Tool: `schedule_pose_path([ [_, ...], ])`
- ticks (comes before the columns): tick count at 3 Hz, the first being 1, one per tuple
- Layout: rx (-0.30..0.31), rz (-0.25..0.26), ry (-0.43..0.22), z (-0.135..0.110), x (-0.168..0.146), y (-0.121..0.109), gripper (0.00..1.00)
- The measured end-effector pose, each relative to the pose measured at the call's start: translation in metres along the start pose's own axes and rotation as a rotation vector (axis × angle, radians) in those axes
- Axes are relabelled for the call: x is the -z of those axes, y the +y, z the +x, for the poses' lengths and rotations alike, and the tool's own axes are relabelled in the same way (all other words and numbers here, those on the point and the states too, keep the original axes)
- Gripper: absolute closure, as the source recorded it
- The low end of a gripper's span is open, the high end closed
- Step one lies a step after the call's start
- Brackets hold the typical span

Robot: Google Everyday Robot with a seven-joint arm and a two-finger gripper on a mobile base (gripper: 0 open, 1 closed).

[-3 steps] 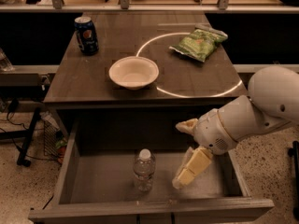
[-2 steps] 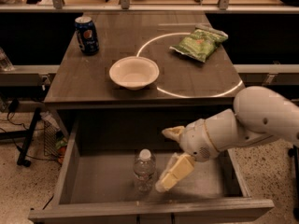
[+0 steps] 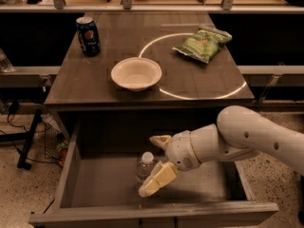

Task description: Pick water bottle from top drawer and place on counter

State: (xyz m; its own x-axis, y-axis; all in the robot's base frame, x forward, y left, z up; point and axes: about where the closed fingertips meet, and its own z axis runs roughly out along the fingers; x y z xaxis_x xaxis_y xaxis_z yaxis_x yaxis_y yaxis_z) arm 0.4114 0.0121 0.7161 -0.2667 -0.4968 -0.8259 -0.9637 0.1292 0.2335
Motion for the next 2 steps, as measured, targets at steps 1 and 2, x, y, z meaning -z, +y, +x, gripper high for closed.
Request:
schedule_pose_path([
  [1,-0.023,0.015,-0.023,0.0042,-0.0061,0.0001,0.16],
  [2,-0.041,0.035,-0.03,0.0044,0.0,0.0014,0.39],
])
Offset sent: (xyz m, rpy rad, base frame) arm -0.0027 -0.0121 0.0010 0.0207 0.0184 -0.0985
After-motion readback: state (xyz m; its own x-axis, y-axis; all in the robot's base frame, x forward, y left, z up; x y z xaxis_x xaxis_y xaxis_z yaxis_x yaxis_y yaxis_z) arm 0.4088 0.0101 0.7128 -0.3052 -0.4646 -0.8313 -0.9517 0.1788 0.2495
